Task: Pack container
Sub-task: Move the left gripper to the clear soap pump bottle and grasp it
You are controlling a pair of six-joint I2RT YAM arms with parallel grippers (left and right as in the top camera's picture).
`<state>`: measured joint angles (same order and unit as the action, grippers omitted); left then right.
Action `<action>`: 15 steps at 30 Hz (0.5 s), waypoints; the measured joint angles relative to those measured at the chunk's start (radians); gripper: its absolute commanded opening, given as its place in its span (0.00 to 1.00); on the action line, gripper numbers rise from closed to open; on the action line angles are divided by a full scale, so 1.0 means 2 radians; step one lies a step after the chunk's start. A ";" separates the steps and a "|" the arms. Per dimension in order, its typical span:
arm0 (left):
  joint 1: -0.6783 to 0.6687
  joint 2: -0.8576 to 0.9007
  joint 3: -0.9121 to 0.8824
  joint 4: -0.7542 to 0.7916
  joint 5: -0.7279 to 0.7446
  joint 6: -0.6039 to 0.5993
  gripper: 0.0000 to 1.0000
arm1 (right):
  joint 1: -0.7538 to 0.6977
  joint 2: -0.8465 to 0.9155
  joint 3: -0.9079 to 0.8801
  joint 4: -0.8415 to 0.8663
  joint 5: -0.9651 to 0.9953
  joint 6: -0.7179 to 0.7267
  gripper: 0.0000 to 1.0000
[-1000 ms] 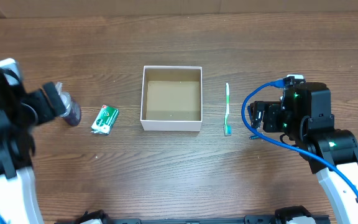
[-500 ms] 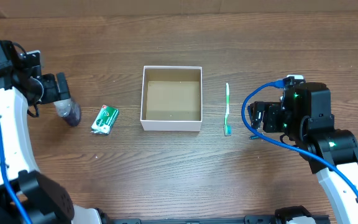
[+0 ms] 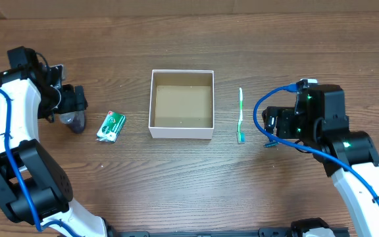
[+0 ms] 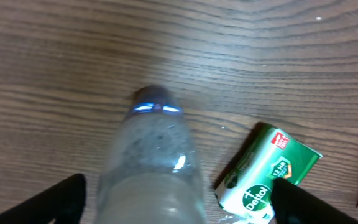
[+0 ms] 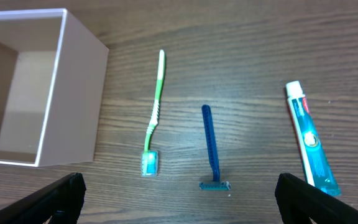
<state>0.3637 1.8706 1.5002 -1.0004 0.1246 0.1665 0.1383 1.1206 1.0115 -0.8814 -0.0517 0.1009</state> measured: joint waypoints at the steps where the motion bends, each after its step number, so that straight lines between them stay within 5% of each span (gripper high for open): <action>1: -0.003 0.000 0.000 0.001 0.000 0.000 0.76 | 0.000 0.006 0.000 0.000 0.000 0.000 1.00; 10: -0.007 0.000 0.000 0.002 0.000 0.007 0.45 | 0.000 0.015 0.000 0.000 0.000 0.000 1.00; 15: -0.007 0.000 0.000 0.001 0.000 0.009 0.37 | 0.000 0.015 0.000 0.000 0.000 0.000 1.00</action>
<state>0.3500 1.8706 1.5005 -0.9981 0.1238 0.1841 0.1383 1.1500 1.0115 -0.8810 -0.0521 0.1009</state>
